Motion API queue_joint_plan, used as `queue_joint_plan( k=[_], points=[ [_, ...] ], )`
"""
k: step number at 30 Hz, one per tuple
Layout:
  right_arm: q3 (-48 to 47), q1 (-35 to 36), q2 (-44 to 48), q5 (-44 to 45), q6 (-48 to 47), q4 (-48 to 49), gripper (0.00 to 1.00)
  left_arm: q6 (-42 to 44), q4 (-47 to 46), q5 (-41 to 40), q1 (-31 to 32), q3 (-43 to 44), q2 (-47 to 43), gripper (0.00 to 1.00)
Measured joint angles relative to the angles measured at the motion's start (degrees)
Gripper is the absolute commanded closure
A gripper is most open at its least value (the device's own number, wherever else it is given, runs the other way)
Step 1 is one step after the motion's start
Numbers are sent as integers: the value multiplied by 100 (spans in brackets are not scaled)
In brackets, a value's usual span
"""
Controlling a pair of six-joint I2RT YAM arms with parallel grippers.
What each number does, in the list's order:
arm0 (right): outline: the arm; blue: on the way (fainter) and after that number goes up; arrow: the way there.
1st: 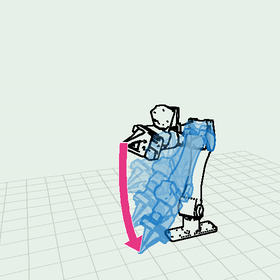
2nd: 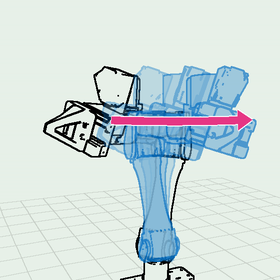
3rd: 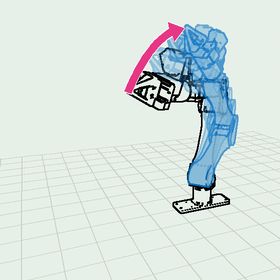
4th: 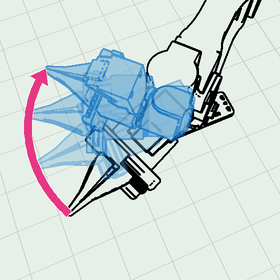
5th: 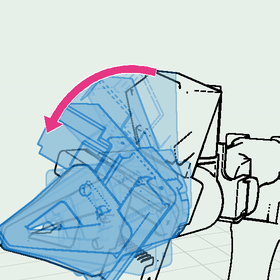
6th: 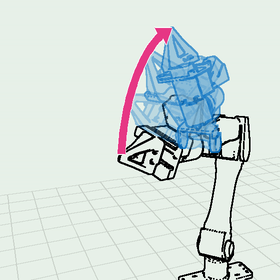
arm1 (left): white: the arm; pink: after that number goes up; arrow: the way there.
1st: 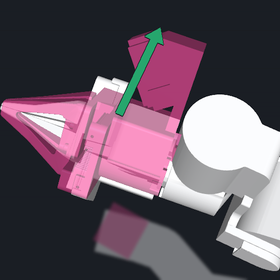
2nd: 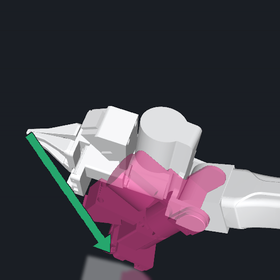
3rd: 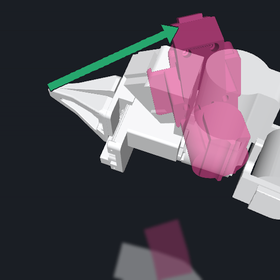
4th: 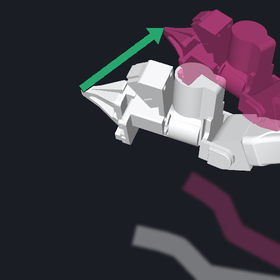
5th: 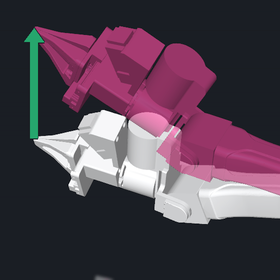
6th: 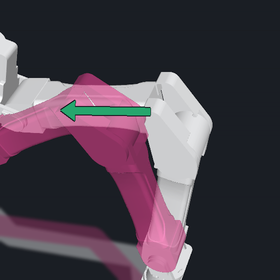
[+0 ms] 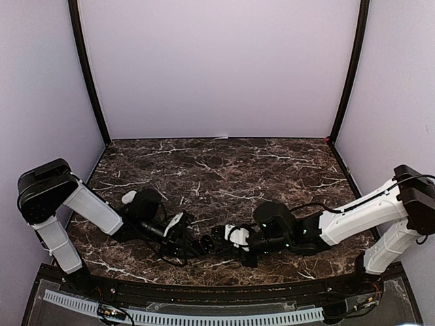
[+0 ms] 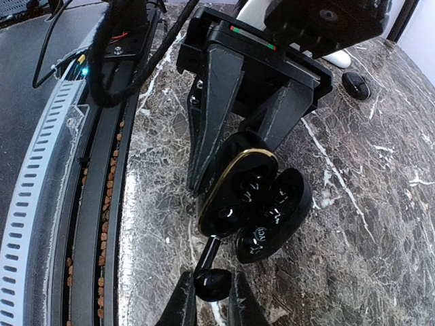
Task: Insert the wireless bluetooth earbuds into the charging case
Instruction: Insert the right earbud into the right side groove of the charging case.
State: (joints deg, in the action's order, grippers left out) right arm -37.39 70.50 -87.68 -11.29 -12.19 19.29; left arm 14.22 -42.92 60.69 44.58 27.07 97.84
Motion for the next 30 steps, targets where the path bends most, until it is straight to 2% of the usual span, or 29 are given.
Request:
queue_joint_plan(
  k=[30],
  points=[
    [-601,168,-472,306,-326,-732,100,74,584,-20,35,138,190,100]
  ],
)
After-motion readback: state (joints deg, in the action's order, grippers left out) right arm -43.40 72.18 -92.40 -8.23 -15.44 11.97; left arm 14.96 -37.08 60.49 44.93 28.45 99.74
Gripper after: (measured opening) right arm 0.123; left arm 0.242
